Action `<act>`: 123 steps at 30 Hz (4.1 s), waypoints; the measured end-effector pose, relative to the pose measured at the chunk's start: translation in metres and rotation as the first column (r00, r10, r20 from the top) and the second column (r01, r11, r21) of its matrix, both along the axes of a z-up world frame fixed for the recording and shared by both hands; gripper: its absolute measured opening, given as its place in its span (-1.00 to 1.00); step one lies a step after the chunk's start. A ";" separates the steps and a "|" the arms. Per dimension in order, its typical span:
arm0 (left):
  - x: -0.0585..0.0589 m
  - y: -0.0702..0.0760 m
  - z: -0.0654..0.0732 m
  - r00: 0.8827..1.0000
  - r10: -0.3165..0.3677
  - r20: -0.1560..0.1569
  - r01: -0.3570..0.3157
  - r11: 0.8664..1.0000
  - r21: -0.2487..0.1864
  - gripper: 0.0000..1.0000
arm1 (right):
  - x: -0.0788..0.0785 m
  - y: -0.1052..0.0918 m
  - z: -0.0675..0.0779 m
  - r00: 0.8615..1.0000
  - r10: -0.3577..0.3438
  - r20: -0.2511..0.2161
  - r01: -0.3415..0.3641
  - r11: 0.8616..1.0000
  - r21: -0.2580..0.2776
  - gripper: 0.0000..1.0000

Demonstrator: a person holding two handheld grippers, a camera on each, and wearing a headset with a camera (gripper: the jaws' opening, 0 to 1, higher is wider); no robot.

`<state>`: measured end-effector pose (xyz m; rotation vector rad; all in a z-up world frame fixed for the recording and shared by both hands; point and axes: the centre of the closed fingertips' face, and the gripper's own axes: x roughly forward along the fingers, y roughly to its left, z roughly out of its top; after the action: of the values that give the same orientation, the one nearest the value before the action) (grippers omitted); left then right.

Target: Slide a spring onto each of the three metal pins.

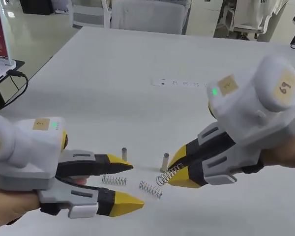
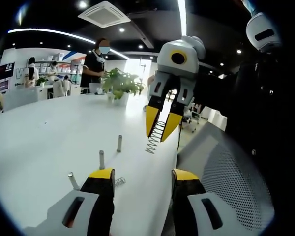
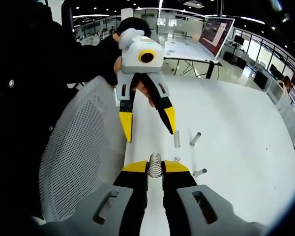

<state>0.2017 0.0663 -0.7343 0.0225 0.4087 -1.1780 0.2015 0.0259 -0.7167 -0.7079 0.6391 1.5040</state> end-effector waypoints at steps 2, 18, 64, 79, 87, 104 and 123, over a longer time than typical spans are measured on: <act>0.000 0.004 -0.001 1.000 0.017 0.000 -0.017 1.000 0.006 -0.17 | 0.003 -0.003 0.000 1.000 -0.006 0.004 0.006 1.000 -0.007 -0.83; 0.000 0.032 -0.008 0.992 0.130 -0.005 -0.130 0.992 0.006 -0.04 | 0.024 -0.031 -0.005 0.999 -0.050 0.020 0.052 0.996 -0.072 -0.83; -0.012 0.037 -0.013 0.984 0.175 0.007 -0.175 0.984 0.032 -0.03 | 0.105 -0.097 -0.042 0.993 -0.098 0.064 0.115 0.920 -0.374 -0.83; -0.012 0.039 -0.014 0.983 0.186 0.009 -0.186 0.982 0.034 -0.03 | 0.111 -0.101 -0.057 0.993 -0.111 0.026 0.112 0.904 -0.412 -0.83; -0.012 0.039 -0.015 0.983 0.184 0.005 -0.185 0.982 0.033 -0.03 | 0.111 -0.100 -0.060 0.993 -0.113 0.017 0.110 0.905 -0.411 -0.83; -0.012 0.042 -0.016 0.982 0.190 0.003 -0.190 0.981 0.038 -0.04 | 0.112 -0.096 -0.078 0.994 -0.107 0.007 0.099 0.894 -0.437 -0.83; -0.011 0.041 -0.016 0.983 0.185 0.003 -0.185 0.982 0.043 -0.04 | 0.113 -0.098 -0.109 0.992 -0.128 -0.005 0.110 0.875 -0.472 -0.83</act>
<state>0.1904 0.1072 -0.7503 0.0208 0.4273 -0.9854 0.3148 -0.0718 -0.8260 -0.9929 1.0792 1.2551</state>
